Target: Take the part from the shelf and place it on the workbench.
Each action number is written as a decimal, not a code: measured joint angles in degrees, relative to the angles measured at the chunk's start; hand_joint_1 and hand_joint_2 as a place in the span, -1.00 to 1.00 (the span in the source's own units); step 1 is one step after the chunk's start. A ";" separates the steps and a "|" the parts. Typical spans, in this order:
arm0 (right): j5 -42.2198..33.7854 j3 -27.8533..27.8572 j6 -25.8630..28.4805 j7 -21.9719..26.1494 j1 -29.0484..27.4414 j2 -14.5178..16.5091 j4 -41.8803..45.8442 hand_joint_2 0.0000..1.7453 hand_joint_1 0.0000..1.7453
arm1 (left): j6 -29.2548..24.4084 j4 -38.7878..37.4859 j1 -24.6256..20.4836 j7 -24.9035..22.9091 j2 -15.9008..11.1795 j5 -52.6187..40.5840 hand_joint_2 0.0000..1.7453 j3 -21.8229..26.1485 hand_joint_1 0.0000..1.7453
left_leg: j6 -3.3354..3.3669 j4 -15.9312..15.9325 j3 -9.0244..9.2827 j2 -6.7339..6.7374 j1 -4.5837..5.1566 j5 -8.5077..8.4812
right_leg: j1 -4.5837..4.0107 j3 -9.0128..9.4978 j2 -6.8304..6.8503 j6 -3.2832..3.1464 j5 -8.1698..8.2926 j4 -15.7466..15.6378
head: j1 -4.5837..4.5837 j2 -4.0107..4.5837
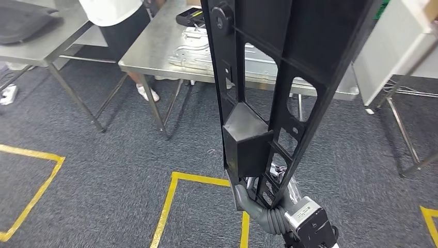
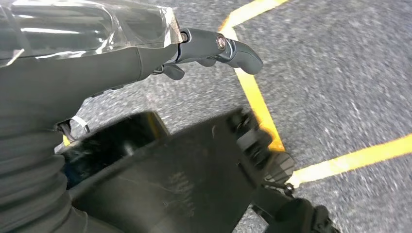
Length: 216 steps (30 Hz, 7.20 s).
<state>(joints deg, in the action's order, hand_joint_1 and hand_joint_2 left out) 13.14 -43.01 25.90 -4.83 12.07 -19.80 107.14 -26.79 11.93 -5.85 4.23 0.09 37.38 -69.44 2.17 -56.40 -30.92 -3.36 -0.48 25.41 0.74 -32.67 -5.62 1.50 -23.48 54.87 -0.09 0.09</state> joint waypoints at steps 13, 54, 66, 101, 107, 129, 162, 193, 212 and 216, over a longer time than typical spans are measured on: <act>-0.20 -0.28 -0.17 0.29 -0.16 -0.02 -0.26 1.00 1.00 | -0.27 0.00 0.08 0.43 -0.07 0.26 1.00 0.00 -1.00 | 1.29 2.80 0.92 6.86 0.15 -1.22 | 0.37 -3.47 6.25 2.79 -3.44 8.83 | 0.40 0.00; 2.43 -1.20 0.00 0.78 0.49 0.83 -0.57 1.00 1.00 | -1.40 0.00 -0.05 -0.64 -0.03 0.85 1.00 0.80 -1.00 | -1.35 -10.37 -4.19 3.85 0.27 6.33 | -0.02 0.86 5.35 -0.69 -1.09 -0.37 | 0.04 0.00; 2.34 -1.17 0.78 1.39 -0.65 0.87 -0.63 1.00 1.00 | -1.26 0.00 0.09 -0.99 -0.02 0.71 1.00 0.81 -1.00 | 1.22 1.63 -0.25 3.72 0.32 -0.90 | -0.40 3.83 4.56 1.63 -4.35 1.81 | 0.14 -0.01; 2.02 -1.06 1.01 1.70 -1.09 0.96 -0.72 1.00 1.00 | -1.31 -0.07 0.14 -1.02 -0.25 0.68 1.00 0.85 -1.00 | 2.30 0.54 -0.57 2.91 0.63 -1.11 | -0.55 -2.77 5.06 1.99 -10.41 16.39 | 0.21 0.00; 1.87 -1.07 1.01 1.86 -1.19 0.91 -0.79 1.00 1.00 | -1.32 -0.07 0.27 -1.01 -0.16 0.74 1.00 0.86 -1.00 | 1.92 0.82 3.77 2.51 1.02 2.75 | -1.46 -2.92 5.22 0.14 -0.74 2.95 | 0.17 0.00; 1.76 -1.12 0.94 2.50 -0.48 1.33 -1.16 1.00 1.00 | -1.42 -0.07 0.21 -0.86 -0.12 0.83 1.00 0.86 -1.00 | 0.44 0.09 -2.52 3.24 -0.52 -2.05 | 0.02 7.37 4.91 1.69 -6.47 1.67 | 0.09 -0.01; 1.31 -1.22 0.80 2.66 -0.21 1.79 -1.57 1.00 1.00 | -1.28 -0.09 0.08 -1.63 -0.47 0.44 1.00 0.85 -1.00 | 1.98 2.33 -1.04 2.48 0.51 -2.61 | -0.75 0.13 4.90 0.87 -5.60 11.24 | 0.09 -0.01; 54.36 -14.39 -6.67 -11.54 23.76 12.31 -28.07 1.00 1.00 | 6.98 -0.07 -6.17 -3.01 0.33 -9.16 1.00 -4.75 -1.00 | 1.55 3.23 -0.38 3.05 0.32 -2.90 | -0.96 -5.74 5.33 0.63 -5.02 10.13 | 0.19 0.00; 58.05 -17.00 -12.19 -14.66 25.43 14.12 -37.68 -1.00 -1.00 | 7.92 -0.07 -6.71 -2.80 0.68 -9.77 1.00 -6.09 -1.00 | -1.92 -13.79 -8.45 3.05 -0.85 4.69 | 0.51 -2.04 4.91 -0.60 0.19 0.98 | 0.27 0.00; 58.14 -17.17 -13.62 -15.49 25.99 14.80 -38.88 -1.00 -1.00 | 7.86 -0.07 -6.96 -2.70 0.69 -9.61 -1.00 -6.11 -1.00 | -0.35 0.08 -2.76 3.12 -0.10 -2.04 | 0.08 -1.69 4.75 -0.29 -0.04 0.99 | 0.26 0.00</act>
<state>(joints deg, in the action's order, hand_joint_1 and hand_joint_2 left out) 71.28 -60.18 12.28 -20.32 38.06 -4.99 68.26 -18.92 11.87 -12.81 1.53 0.79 27.76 -75.55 1.82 -56.32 -33.67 -0.24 -0.58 23.37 0.82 -34.35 -0.86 1.21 -23.52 55.87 0.17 0.09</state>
